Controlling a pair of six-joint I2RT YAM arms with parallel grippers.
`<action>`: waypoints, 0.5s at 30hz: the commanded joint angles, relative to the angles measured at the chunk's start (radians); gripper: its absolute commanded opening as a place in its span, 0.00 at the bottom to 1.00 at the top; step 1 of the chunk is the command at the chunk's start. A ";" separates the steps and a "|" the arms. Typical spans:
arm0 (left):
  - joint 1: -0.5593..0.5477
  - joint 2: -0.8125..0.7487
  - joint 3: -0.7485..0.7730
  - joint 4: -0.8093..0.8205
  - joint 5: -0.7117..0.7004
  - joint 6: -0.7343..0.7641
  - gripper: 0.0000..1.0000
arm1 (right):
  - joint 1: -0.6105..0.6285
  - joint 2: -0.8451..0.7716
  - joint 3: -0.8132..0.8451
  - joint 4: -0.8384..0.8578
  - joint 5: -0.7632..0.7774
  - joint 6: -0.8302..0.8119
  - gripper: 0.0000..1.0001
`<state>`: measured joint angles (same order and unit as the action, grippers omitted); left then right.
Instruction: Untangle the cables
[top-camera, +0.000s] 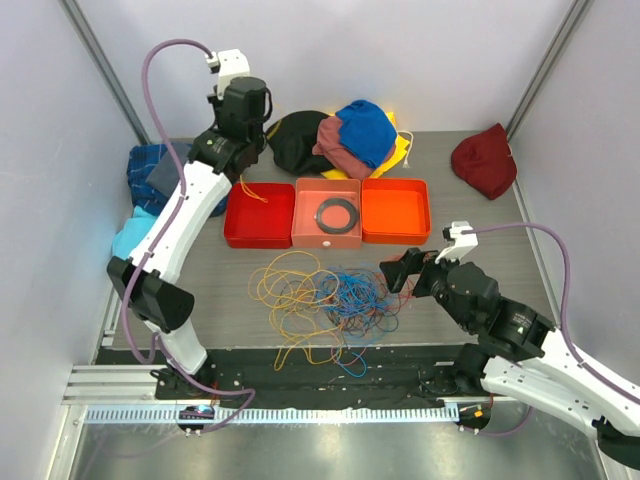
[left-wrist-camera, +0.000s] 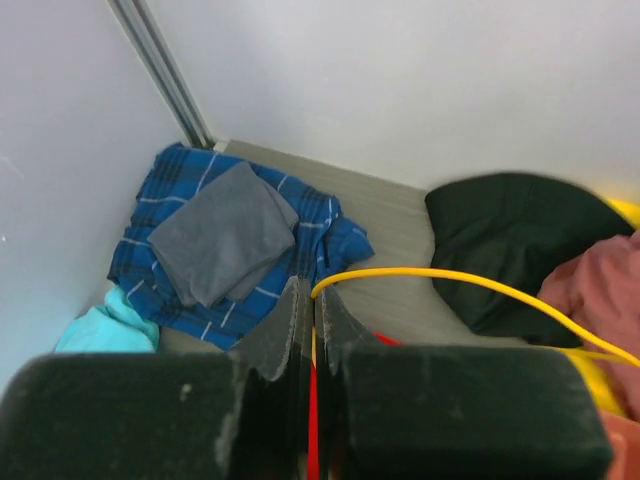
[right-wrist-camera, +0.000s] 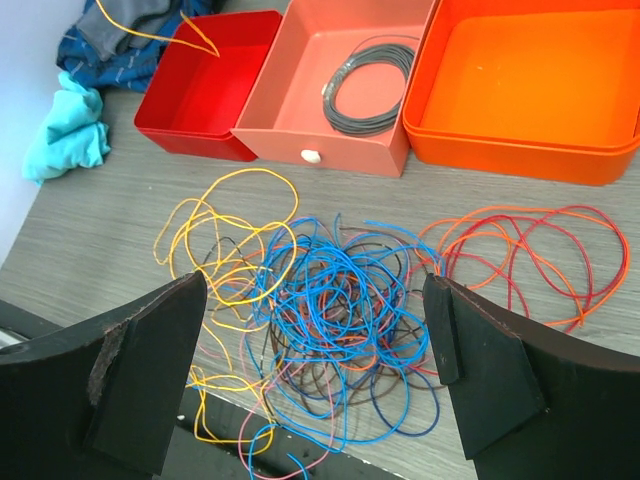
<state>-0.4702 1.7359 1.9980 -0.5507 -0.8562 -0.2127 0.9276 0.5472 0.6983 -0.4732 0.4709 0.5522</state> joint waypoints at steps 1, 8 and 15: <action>0.010 -0.009 -0.064 0.018 0.020 -0.042 0.00 | 0.001 0.008 -0.011 0.022 0.026 0.005 1.00; 0.027 0.013 -0.176 0.052 0.020 -0.074 0.00 | 0.001 0.007 -0.031 0.027 0.026 0.017 1.00; 0.031 0.016 -0.272 -0.038 0.046 -0.181 0.00 | 0.001 0.014 -0.046 0.033 0.034 0.018 0.99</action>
<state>-0.4438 1.7786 1.7885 -0.5564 -0.8257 -0.2977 0.9276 0.5552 0.6609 -0.4759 0.4763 0.5571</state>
